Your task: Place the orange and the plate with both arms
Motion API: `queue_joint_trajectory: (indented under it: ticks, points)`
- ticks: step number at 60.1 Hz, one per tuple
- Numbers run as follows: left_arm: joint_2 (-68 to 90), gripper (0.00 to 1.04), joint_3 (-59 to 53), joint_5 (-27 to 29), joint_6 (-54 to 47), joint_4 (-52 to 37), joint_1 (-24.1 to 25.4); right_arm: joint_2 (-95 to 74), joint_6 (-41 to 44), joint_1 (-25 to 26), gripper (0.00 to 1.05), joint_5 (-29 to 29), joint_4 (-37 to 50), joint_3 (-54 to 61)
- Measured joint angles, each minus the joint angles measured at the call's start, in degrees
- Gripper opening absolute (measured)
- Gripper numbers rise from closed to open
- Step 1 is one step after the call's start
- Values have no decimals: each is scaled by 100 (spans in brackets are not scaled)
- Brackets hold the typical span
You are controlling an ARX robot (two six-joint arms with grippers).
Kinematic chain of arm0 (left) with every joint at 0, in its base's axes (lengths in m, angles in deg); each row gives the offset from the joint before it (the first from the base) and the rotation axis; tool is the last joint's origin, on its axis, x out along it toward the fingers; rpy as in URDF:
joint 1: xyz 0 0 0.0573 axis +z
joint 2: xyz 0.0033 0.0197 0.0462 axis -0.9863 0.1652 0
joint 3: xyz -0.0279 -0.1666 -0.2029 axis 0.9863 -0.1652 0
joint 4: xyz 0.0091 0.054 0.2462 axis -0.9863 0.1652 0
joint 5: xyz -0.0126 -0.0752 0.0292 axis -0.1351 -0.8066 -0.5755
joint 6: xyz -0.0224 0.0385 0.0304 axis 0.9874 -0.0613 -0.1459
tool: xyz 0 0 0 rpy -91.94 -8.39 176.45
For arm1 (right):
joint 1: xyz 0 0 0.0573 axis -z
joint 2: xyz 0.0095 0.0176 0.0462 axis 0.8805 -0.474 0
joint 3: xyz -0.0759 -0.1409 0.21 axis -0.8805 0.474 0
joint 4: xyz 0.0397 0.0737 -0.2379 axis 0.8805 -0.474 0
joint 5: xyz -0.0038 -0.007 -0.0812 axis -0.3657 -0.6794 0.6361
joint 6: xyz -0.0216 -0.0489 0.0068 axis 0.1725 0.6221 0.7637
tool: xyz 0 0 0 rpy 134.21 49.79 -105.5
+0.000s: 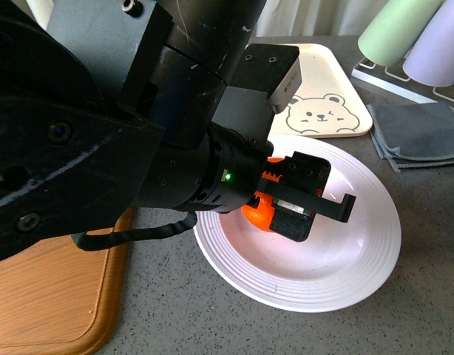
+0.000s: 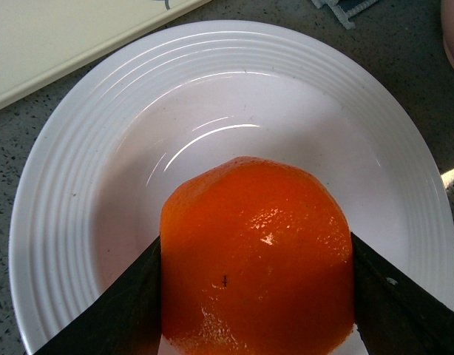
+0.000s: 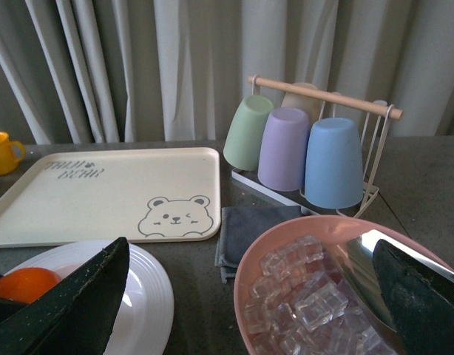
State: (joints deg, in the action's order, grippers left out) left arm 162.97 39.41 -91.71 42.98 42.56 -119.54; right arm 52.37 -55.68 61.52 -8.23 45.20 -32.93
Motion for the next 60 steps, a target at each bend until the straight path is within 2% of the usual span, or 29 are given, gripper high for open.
queue_joint_trajectory:
  ticks: [6,22,30,40,48,55,56,58,60]
  points:
    - [153,58,136,11,87,-28,-52,0,0,0,96,0,0,0]
    - [170,97,184,22,197,-114,-87,0,0,0,96,0,0,0]
    - [-17,96,24,61,236,-205,-37,0,0,0,96,0,0,0]
    - [-1038,96,-675,-7,273,-361,363,0,0,0,96,0,0,0]
    - [-1947,96,-1233,-140,297,-374,881,0,0,0,96,2,0,0]
    - [-3086,96,-1773,-396,317,-251,1576,0,0,0,96,0,0,0]
    - [-3152,96,-1814,-363,297,-256,1624,0,0,0,96,0,0,0]
    - [-3270,92,-2031,205,157,-695,1659,0,-2,0,96,2,0,0]
    - [-3414,85,-2426,1150,-114,-1676,1801,0,0,0,96,-7,0,0]
